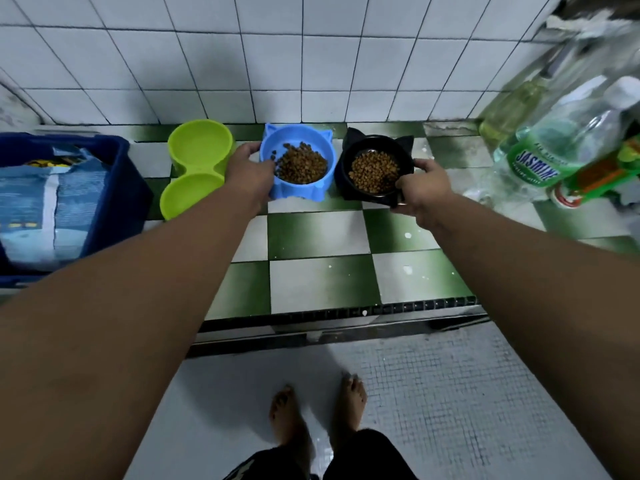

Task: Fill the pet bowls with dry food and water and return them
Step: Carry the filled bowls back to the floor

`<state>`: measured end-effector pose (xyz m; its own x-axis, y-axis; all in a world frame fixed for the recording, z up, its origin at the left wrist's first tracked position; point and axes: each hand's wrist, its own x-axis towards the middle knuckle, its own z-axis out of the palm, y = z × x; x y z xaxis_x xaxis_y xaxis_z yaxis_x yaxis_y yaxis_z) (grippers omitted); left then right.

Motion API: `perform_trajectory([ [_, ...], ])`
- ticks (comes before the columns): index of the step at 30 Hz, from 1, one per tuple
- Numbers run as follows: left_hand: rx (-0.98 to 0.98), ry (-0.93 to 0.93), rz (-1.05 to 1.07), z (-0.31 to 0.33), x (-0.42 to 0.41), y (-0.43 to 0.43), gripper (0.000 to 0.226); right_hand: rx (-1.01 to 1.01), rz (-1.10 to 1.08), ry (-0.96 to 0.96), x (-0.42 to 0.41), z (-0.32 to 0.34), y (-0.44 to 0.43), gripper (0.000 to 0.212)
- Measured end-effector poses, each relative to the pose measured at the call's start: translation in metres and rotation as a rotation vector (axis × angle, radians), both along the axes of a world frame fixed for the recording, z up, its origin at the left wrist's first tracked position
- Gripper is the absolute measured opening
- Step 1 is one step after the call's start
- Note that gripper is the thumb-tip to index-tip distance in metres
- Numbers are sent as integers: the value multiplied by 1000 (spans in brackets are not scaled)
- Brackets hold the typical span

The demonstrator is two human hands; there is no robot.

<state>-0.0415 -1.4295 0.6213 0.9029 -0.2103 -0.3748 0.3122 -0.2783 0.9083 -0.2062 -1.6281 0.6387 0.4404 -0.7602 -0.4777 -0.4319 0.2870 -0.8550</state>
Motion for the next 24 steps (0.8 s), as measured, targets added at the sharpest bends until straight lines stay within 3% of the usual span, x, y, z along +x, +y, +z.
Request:
perform_trajectory([
  [8, -44, 0, 12, 23, -46, 63, 42, -25, 46, -40, -43, 7, 49, 58],
  [24, -39, 9, 330, 24, -188, 288, 34, -36, 343, -55, -121, 21, 229, 49],
])
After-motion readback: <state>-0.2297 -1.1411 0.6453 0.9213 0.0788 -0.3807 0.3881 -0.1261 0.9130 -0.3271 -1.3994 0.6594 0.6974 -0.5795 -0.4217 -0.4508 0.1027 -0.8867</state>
